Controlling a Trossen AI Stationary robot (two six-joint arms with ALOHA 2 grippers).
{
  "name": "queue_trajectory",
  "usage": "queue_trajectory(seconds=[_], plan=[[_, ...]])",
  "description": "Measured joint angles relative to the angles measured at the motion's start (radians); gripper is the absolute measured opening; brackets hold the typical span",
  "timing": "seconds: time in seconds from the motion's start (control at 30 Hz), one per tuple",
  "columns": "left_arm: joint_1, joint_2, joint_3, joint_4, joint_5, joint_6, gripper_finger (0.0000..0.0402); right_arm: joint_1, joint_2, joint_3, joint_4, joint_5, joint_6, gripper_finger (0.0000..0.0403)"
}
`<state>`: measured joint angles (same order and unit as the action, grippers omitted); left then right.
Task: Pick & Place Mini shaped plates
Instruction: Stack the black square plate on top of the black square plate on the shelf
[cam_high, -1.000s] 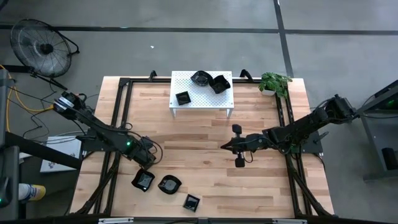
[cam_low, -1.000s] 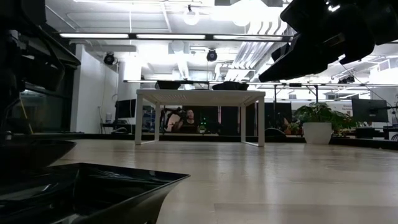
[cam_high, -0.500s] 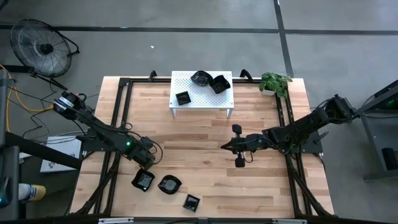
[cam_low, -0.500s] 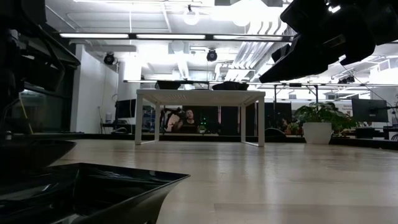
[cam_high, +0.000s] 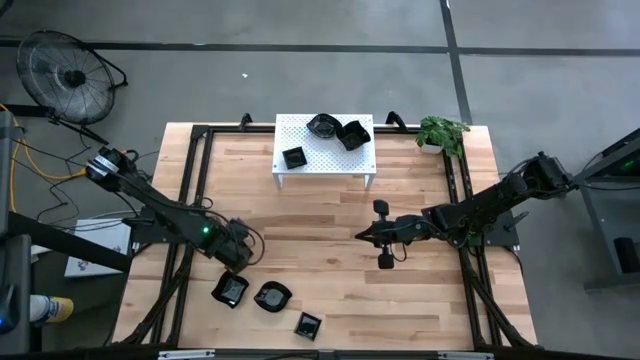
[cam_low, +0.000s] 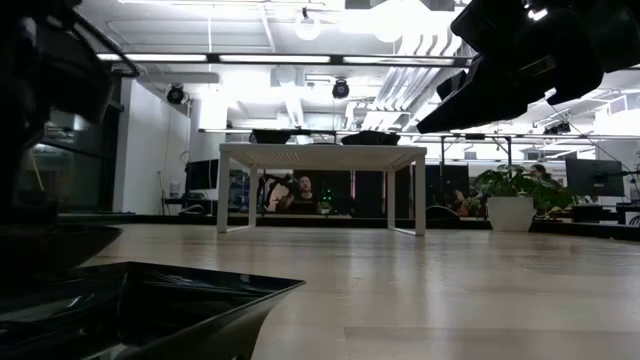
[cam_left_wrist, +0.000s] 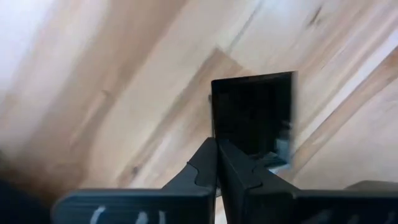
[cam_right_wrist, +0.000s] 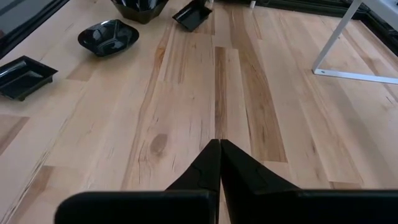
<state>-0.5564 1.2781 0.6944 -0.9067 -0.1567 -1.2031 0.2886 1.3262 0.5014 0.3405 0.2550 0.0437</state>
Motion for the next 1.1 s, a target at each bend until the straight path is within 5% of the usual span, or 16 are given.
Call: queue_trajectory(seconds=[0.23,0.53,0.73,1.1], plan=[[0.000,0.000,0.157,-0.200,-0.139,0.015,0.0000,0.000,0.000,0.000,0.000,0.000,0.000,0.0006],[0.114,0.000,0.319,-0.246,-0.354,0.206,0.0000,0.000,0.000,0.000,0.000,0.000,0.004,0.0005],[0.262,0.000,0.379,-0.221,-0.338,0.415,0.0000,0.000,0.000,0.000,-0.001,-0.005,0.007,0.0003],[0.543,0.000,0.443,-0.091,-0.152,0.773,0.0000,0.000,0.000,0.000,-0.001,-0.011,0.001,0.0007]])
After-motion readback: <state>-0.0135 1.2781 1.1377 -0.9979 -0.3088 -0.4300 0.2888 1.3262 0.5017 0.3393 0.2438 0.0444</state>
